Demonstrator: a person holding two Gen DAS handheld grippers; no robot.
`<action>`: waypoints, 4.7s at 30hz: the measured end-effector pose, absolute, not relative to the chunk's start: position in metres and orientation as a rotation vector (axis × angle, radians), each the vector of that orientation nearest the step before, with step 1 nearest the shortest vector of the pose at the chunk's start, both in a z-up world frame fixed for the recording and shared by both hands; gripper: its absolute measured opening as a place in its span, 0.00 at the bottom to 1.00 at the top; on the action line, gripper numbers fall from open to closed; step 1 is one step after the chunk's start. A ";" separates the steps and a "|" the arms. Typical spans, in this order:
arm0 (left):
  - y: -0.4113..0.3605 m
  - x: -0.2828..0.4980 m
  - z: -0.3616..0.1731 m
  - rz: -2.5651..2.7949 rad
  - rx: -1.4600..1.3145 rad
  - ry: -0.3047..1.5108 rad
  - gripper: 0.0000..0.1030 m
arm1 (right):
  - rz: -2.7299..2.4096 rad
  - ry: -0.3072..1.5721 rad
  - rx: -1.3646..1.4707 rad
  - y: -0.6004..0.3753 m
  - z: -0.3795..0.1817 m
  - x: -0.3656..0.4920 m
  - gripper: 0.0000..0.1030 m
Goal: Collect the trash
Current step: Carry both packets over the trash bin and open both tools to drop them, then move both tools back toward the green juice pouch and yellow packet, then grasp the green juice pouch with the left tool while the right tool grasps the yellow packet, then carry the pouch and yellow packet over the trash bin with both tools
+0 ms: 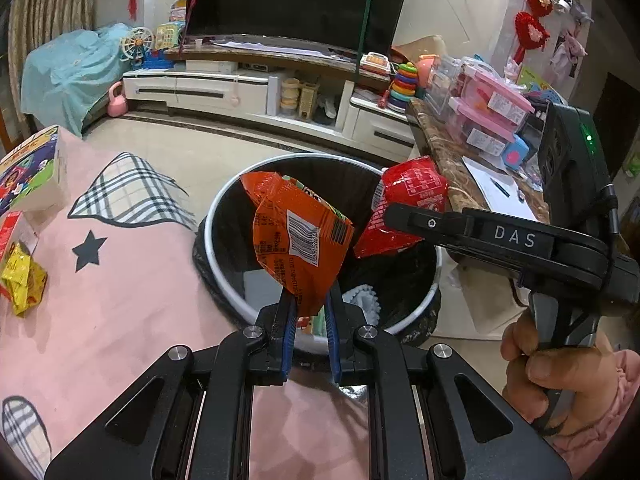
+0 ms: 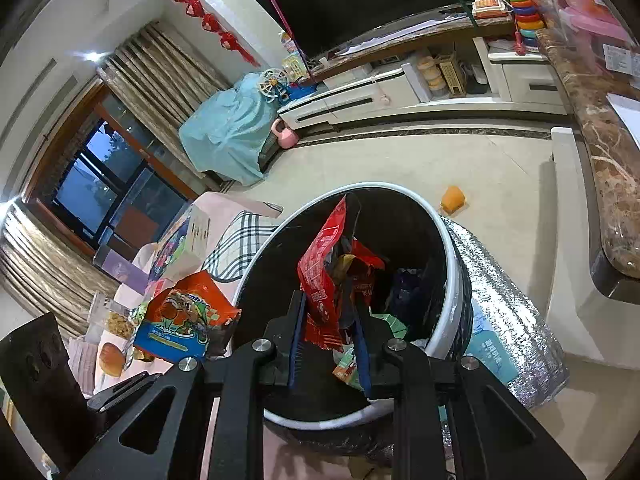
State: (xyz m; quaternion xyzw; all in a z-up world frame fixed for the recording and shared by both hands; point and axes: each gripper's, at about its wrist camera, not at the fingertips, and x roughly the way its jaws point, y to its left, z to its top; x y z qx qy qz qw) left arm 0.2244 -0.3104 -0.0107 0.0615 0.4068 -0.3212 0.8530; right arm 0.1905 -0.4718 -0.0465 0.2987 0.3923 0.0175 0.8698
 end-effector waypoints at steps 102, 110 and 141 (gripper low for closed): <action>0.017 0.284 -0.046 -0.053 -0.192 0.848 0.70 | 0.314 0.902 0.374 -0.209 -0.078 0.288 0.82; 0.004 0.309 -0.056 -0.065 -0.193 0.870 0.70 | 0.313 0.929 0.413 -0.211 -0.088 0.309 0.65; -0.041 0.194 -0.046 -0.203 -0.197 0.831 0.33 | 0.356 0.883 0.481 -0.259 -0.061 0.220 0.17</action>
